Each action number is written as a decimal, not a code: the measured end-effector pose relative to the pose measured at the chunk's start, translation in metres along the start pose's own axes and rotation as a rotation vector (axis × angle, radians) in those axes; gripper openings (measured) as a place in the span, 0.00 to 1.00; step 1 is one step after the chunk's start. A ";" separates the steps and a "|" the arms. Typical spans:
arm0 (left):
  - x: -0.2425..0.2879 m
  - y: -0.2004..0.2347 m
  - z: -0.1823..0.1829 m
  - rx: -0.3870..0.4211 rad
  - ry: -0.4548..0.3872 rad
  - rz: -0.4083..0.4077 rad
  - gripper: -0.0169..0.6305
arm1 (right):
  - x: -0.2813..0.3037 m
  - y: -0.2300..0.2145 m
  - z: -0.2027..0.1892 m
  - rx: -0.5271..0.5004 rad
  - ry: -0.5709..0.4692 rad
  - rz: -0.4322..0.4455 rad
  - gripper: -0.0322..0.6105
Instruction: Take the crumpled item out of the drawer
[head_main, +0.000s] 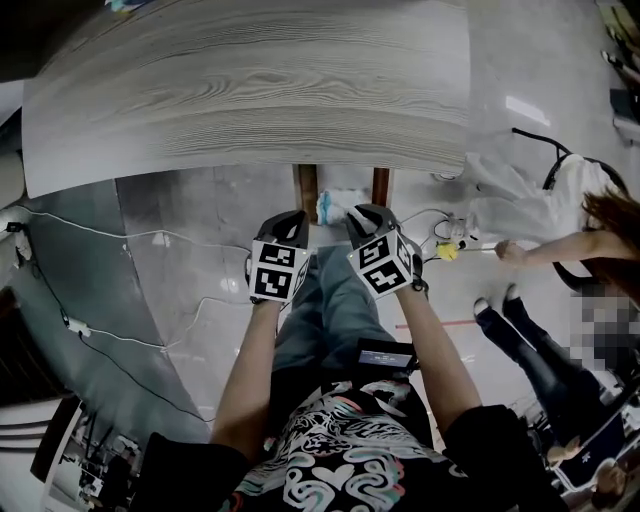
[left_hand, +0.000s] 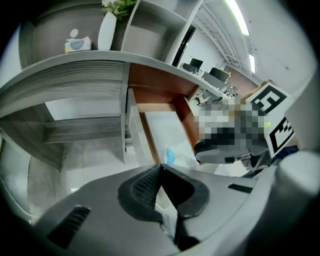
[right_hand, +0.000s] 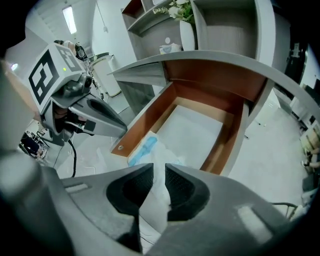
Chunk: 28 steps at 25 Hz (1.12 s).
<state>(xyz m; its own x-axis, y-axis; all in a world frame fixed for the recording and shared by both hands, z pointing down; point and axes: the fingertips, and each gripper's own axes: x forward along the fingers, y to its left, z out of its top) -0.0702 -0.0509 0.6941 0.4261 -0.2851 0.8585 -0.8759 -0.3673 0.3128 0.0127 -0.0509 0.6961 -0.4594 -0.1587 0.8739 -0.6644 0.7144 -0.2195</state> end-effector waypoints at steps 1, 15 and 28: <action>-0.001 0.001 0.000 -0.004 -0.003 -0.003 0.03 | 0.002 0.002 0.001 0.000 0.002 0.009 0.14; 0.001 0.009 -0.002 -0.043 -0.017 -0.025 0.03 | 0.027 0.003 -0.007 -0.009 0.084 0.016 0.16; -0.006 0.009 0.000 -0.052 -0.032 -0.016 0.03 | 0.022 0.004 -0.002 -0.037 0.076 0.005 0.06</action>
<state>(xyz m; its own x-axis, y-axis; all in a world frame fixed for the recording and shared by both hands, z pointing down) -0.0799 -0.0528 0.6918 0.4466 -0.3078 0.8401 -0.8791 -0.3257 0.3480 0.0012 -0.0499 0.7150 -0.4151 -0.1040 0.9038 -0.6398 0.7396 -0.2088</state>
